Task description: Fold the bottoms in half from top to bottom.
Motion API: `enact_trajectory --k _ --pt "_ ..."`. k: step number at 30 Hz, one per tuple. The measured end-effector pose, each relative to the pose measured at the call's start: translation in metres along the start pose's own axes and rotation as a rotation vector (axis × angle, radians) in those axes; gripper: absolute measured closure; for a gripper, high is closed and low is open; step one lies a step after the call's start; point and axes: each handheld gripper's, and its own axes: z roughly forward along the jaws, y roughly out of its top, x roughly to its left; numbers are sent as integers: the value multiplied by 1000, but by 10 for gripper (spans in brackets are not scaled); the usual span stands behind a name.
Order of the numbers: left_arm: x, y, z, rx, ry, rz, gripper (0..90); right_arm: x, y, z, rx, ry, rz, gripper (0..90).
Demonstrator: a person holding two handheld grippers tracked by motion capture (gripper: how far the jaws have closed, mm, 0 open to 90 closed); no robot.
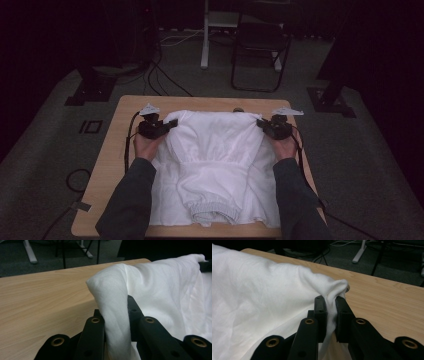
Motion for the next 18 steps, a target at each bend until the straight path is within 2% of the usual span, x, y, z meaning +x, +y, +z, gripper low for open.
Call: enact_trajectory --k 3,6,8,11,14,18 --pt "-5 -12 -15 -28 -46 4 808 2 -10 -8 -19 30 -1 820" --pt "-14 -22 -31 -43 -75 42 807 5 -24 -24 -52 83 -1 820" --pt "-21 -30 -42 -47 -91 64 807 9 -30 -35 -62 99 -23 819" --pt "-29 -47 -55 -27 -104 92 811 18 -44 -52 -64 115 -65 818" --pt "-34 -68 -62 21 -119 103 816 26 -65 -64 -40 132 -83 818" --pt "-39 -102 -57 136 -130 102 823 36 -100 -69 24 140 -104 817"
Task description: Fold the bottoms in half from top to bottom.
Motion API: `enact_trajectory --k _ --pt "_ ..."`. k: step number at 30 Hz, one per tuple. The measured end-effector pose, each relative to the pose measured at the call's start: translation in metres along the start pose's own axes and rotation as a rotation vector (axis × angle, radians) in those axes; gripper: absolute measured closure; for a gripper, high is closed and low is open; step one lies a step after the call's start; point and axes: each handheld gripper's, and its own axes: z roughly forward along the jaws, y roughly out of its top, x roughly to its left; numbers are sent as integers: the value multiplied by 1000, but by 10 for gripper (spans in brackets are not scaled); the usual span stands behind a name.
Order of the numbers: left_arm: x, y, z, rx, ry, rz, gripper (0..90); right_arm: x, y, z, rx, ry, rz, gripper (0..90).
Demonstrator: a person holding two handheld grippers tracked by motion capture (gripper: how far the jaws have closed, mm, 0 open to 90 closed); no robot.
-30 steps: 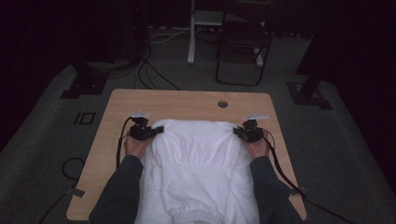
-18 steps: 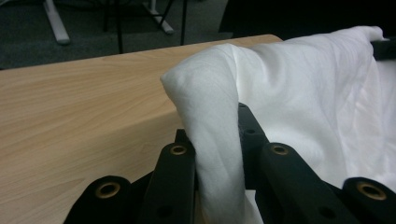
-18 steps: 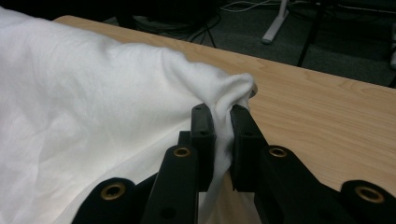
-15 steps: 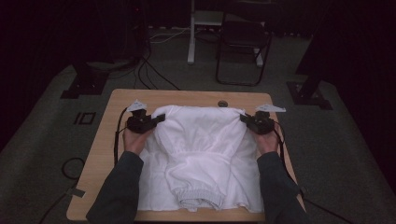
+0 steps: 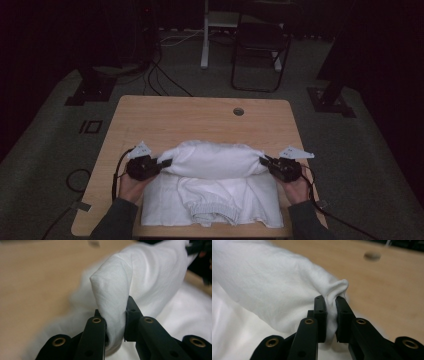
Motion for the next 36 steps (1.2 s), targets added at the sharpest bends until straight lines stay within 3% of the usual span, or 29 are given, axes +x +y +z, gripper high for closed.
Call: enact_trajectory --k 3,5,7,8,11,14,25,30,31,33,36 --pt "-1 -23 14 109 5 -6 825 9 -25 7 80 21 10 816" --pt "1 -34 24 146 -1 -28 826 14 -40 16 141 28 2 815" --pt "1 -38 31 148 10 -7 828 16 -52 26 187 33 2 815" --pt "2 -36 32 149 18 -7 828 15 -54 28 178 35 17 815" --pt "0 -28 38 171 82 49 827 8 -49 34 186 33 34 813" --pt "5 -20 48 166 127 68 828 3 -42 43 190 7 35 813" --pt "39 1 75 107 201 7 830 -20 -17 78 193 -49 50 813" --pt "52 10 85 86 242 -52 831 -28 -5 98 178 -91 81 813" --pt "52 10 85 86 242 -52 831 -28 -5 98 178 -91 81 813" --pt "58 9 84 66 215 -102 833 -32 -2 101 186 -79 98 815" --pt "59 10 76 49 197 -121 848 -36 -1 96 177 -50 114 816"
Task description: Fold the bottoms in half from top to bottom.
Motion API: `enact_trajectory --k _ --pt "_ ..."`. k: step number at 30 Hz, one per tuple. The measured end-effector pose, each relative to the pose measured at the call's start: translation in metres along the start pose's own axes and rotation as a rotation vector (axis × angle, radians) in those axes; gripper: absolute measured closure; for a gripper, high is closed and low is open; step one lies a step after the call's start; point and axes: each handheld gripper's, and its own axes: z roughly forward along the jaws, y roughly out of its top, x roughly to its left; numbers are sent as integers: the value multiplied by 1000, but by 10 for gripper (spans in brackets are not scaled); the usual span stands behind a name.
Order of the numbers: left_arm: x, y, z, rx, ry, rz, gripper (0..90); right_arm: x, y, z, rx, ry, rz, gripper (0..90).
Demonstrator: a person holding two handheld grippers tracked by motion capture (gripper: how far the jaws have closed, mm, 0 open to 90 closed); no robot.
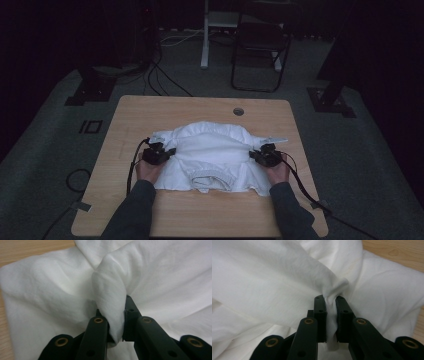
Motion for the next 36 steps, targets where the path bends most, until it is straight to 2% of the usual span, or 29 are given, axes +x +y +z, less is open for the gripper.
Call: enact_trajectory --k 1,2,3,4,6,7,8,9,10,11,12,14,15,16,19,21,22,23,24,26,28,29,30,31,32,33,34,36 --pt "0 0 0 0 0 0 852 0 0 0 0 0 0 816" --pt "-3 7 -11 -24 1 0 854 0 2 -8 -28 1 -1 817" --pt "-3 7 -11 -24 1 0 855 1 3 -14 -45 -3 -4 817" --pt "-4 11 -18 -44 -4 6 856 2 6 -20 -67 -3 -11 818" --pt "-8 30 -43 -147 -26 11 858 2 14 -35 -119 -6 -24 818" --pt "-8 30 -43 -147 -26 11 861 3 18 -43 -146 -10 -33 820" --pt "-13 41 -65 -255 -48 8 863 4 23 -53 -187 -22 -49 822" --pt "-17 47 -78 -304 -58 17 864 5 28 -65 -237 -22 -44 823" --pt "-17 47 -78 -304 -58 17 864 6 34 -79 -300 -9 -37 823" --pt "-23 52 -93 -341 -87 31 864 8 37 -87 -327 -10 -44 824" --pt "-26 52 -99 -348 -99 42 863 11 40 -96 -349 -18 -69 823" --pt "-29 51 -103 -343 -106 56 862 17 40 -110 -358 -27 -107 823" --pt "-29 42 -106 -317 -130 63 860 20 37 -114 -348 -24 -125 822" --pt "-29 42 -106 -317 -130 63 856 20 37 -114 -348 -24 -125 822" --pt "-31 15 -100 -227 -173 57 829 30 13 -111 -275 -23 -164 819" --pt "-31 2 -96 -182 -161 74 717 32 -3 -103 -195 -4 -168 778" --pt "-30 -1 -96 -168 -151 76 642 32 -10 -99 -150 7 -177 711" --pt "-30 -1 -96 -168 -151 76 592 32 -10 -99 -150 7 -177 711" --pt "-27 0 -99 -178 -131 63 565 34 -17 -100 -121 17 -180 524" --pt "-30 9 -102 -192 -108 71 555 37 -12 -109 -182 26 -164 476" --pt "-36 22 -103 -201 -78 94 556 43 1 -118 -250 26 -157 478" --pt "-36 22 -103 -201 -78 94 557 47 8 -119 -260 29 -159 499" --pt "-40 29 -102 -207 -60 106 557 47 8 -119 -260 29 -159 499" --pt "-44 36 -102 -218 -53 112 559 52 16 -117 -261 27 -162 514" --pt "-49 43 -102 -230 -48 118 561 57 23 -113 -257 25 -166 516" --pt "-58 54 -99 -242 -39 122 572 66 34 -99 -237 25 -173 534" --pt "-63 59 -94 -228 -43 129 577 70 38 -90 -223 15 -177 537" --pt "-74 63 -79 -167 -48 158 595 75 44 -71 -183 6 -181 546"
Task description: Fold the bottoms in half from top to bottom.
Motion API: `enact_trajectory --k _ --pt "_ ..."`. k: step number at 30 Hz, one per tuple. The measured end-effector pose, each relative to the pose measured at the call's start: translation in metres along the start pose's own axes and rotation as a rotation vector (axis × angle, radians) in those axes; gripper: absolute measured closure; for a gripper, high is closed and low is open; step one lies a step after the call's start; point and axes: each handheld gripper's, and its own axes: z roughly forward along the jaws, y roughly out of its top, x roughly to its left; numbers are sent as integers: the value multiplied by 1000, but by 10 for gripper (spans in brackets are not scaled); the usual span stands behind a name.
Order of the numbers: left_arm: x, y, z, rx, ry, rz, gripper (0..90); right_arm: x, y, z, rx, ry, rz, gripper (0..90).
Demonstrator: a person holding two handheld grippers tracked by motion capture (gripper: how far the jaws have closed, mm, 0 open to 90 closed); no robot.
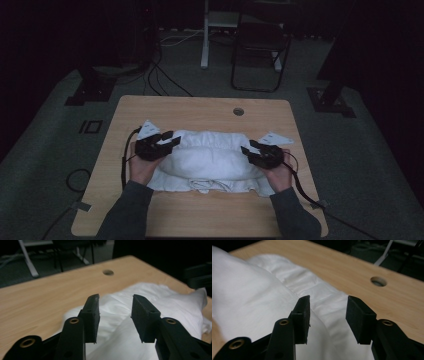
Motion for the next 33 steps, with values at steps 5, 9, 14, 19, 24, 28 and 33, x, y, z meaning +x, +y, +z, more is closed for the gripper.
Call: enact_trajectory --k 5,9,14,19,24,28,33 --pt "-13 -30 42 176 -44 16 624 6 -13 34 94 18 45 580" --pt "-18 -64 44 217 -71 -8 621 16 -38 34 176 29 34 642" --pt "-21 -87 32 216 -49 -8 620 23 -67 16 192 -22 17 655" --pt "-13 -112 21 209 -12 -53 617 17 -88 9 190 -47 69 662" --pt "-14 -120 29 217 -10 -59 618 19 -98 20 191 -40 85 665" --pt "-16 -122 27 214 -1 -65 620 20 -102 20 168 -47 83 665" --pt "-14 -119 23 183 -20 -105 589 19 -103 19 160 -37 87 664"
